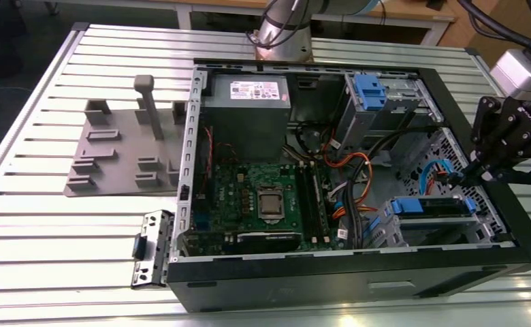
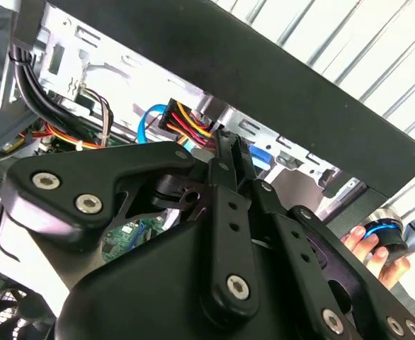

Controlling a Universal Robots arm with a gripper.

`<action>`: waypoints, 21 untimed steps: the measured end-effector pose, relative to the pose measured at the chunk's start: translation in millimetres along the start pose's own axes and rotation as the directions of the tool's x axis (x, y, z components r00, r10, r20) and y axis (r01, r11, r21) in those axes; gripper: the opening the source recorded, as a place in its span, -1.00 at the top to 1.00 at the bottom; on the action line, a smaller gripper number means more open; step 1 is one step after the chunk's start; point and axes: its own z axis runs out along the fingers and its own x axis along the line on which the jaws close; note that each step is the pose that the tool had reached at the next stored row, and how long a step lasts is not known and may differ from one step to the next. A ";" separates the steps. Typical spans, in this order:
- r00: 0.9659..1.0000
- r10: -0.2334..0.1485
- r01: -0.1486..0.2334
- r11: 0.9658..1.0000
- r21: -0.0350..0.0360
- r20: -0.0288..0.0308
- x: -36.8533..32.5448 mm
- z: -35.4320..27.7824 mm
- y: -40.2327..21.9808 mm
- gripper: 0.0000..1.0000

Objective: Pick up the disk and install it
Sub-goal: 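Insert the first disk wire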

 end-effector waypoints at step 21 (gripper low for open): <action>1.000 -0.005 0.005 1.000 0.001 0.003 17.4 8.3 16.9 0.65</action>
